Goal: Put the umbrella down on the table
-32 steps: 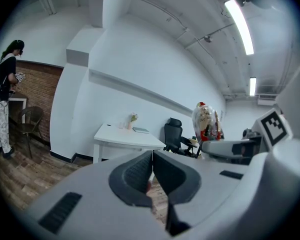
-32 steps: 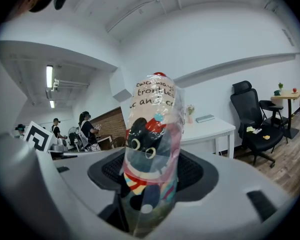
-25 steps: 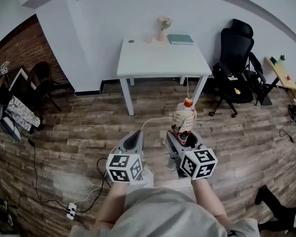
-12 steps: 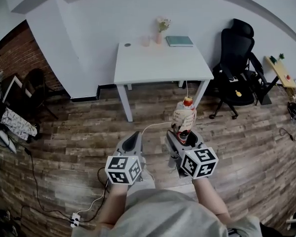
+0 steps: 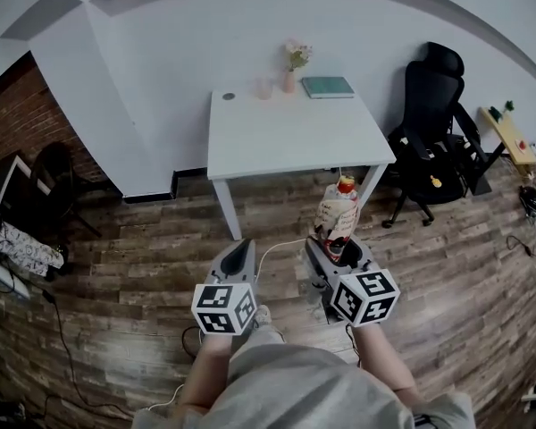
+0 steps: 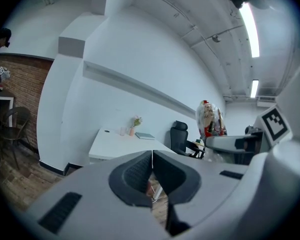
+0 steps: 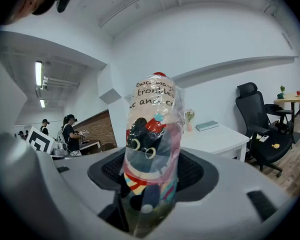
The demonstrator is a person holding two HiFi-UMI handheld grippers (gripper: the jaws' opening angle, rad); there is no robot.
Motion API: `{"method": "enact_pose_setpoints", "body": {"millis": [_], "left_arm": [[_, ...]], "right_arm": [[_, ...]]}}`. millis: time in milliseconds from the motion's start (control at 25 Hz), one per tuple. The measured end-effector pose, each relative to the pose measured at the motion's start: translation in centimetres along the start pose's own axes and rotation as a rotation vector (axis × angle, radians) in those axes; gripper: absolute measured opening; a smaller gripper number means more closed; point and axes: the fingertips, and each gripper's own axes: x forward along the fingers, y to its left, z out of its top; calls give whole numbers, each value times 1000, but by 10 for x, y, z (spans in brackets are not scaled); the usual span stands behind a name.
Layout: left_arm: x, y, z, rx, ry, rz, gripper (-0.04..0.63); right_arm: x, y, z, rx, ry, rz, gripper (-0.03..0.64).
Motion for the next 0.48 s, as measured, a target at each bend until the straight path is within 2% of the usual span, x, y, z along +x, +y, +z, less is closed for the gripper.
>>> {"method": "enact_pose_setpoints", "body": {"millis": [480], "left_arm": [[82, 71, 44, 26, 13, -37, 8]], "right_arm": [[111, -14, 30, 25, -6, -38, 272]]}}
